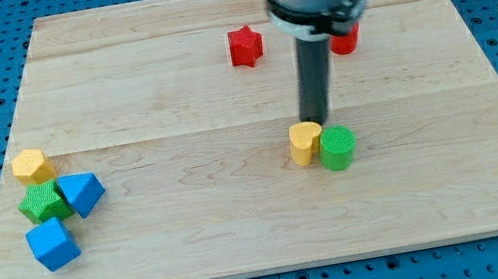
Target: Push the red circle at the bottom of the red star
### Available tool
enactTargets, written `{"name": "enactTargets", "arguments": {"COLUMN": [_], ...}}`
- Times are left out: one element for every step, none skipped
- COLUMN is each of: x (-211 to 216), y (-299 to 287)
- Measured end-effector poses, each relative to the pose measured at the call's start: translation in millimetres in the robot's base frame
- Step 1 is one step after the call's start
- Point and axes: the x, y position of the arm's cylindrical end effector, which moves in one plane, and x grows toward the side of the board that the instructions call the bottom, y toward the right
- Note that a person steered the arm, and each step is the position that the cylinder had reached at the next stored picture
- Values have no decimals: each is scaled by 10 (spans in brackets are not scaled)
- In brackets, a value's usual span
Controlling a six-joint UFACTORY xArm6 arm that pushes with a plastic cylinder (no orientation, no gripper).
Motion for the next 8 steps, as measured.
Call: {"name": "enactTargets", "arguments": {"x": [52,247,257,-69,-568,-1196,-1459,-1528], "y": [-6,412,483,851,1370,1803,1735,961]}}
